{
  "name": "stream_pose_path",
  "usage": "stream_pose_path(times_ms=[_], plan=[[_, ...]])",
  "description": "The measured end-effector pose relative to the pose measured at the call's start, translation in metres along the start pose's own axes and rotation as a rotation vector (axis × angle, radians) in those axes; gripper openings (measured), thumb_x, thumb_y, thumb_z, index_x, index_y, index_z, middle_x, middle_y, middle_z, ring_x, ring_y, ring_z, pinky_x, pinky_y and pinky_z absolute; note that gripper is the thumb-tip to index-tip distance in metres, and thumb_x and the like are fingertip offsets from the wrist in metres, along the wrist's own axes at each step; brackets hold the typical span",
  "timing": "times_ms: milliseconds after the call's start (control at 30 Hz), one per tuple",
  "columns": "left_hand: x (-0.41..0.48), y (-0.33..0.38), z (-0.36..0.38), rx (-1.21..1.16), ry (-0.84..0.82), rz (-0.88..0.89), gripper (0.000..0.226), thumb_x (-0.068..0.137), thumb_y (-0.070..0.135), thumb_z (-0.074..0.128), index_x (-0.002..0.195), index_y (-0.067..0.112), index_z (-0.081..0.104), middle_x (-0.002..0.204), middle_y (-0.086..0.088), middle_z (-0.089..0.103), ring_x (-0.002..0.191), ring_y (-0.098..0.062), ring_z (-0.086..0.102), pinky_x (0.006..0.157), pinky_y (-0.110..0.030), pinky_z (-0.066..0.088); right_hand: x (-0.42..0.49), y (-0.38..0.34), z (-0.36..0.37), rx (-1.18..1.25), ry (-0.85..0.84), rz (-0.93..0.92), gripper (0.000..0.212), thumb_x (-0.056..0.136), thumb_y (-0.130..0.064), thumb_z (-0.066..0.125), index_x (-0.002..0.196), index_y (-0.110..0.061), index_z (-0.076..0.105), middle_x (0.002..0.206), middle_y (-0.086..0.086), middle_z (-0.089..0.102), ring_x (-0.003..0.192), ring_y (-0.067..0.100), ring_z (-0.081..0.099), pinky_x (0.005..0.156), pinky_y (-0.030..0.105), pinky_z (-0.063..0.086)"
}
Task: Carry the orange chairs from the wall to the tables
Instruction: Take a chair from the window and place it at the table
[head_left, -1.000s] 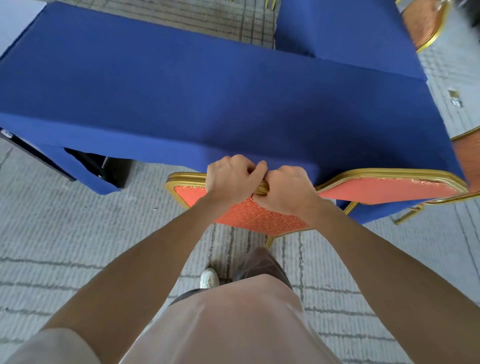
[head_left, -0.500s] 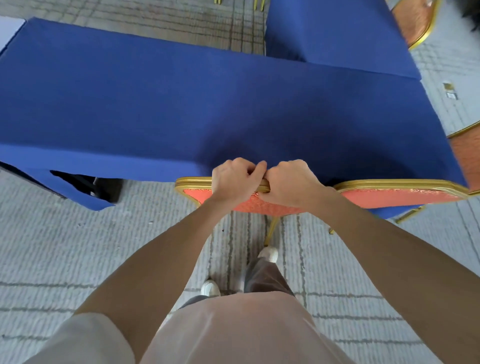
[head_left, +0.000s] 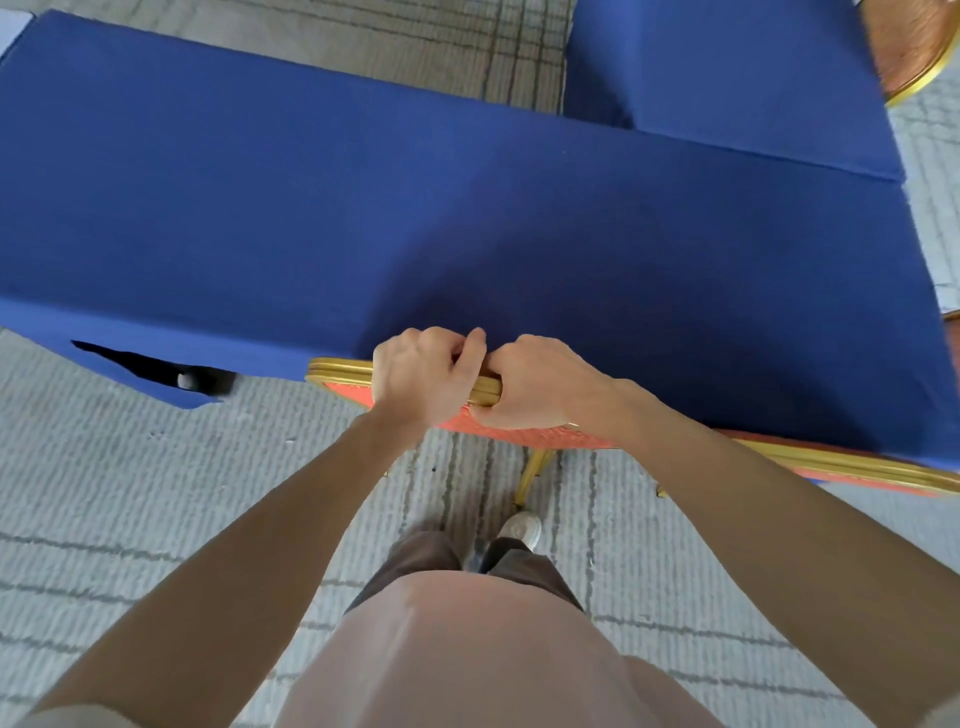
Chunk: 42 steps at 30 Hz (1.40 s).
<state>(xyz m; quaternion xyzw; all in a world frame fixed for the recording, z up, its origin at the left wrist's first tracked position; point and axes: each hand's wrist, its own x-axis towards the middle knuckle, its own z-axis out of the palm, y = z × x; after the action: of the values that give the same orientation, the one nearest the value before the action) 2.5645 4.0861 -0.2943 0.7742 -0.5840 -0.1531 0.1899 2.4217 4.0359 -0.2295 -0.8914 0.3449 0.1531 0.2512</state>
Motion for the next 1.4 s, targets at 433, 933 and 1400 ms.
stream_pose_path(times_ms=[433, 933, 1400], plan=[[-0.027, -0.016, 0.01, 0.018, -0.022, 0.139, 0.055, 0.095, 0.047, 0.034, 0.053, 0.02, 0.057, 0.045, 0.005, 0.047, 0.049, -0.014, 0.045, 0.048, -0.028, 0.021, -0.01, -0.022, 0.029, -0.151, 0.037, 0.071, 0.034, 0.088, -0.055, 0.057, 0.084, -0.021, 0.063, 0.077, 0.0, 0.061, 0.076, 0.024, 0.06, 0.069, 0.034, 0.048], [-0.017, -0.02, 0.048, 0.069, -0.059, 0.161, 0.059, 0.097, 0.054, 0.03, 0.057, 0.023, 0.059, 0.049, 0.006, 0.051, 0.052, -0.016, 0.053, 0.049, -0.027, 0.027, -0.001, -0.005, 0.078, -0.117, 0.114, 0.285, 0.03, 0.092, -0.049, 0.056, 0.095, -0.02, 0.06, 0.085, 0.0, 0.061, 0.084, 0.025, 0.062, 0.071, 0.036, 0.048], [-0.021, -0.022, 0.046, 0.015, -0.126, 0.021, 0.055, 0.095, 0.049, 0.038, 0.056, 0.019, 0.062, 0.049, 0.003, 0.056, 0.049, -0.014, 0.053, 0.048, -0.026, 0.034, 0.001, -0.005, 0.059, -0.066, -0.062, 0.2, 0.033, 0.09, -0.052, 0.056, 0.096, -0.021, 0.061, 0.088, 0.002, 0.062, 0.083, 0.026, 0.059, 0.074, 0.038, 0.049]])
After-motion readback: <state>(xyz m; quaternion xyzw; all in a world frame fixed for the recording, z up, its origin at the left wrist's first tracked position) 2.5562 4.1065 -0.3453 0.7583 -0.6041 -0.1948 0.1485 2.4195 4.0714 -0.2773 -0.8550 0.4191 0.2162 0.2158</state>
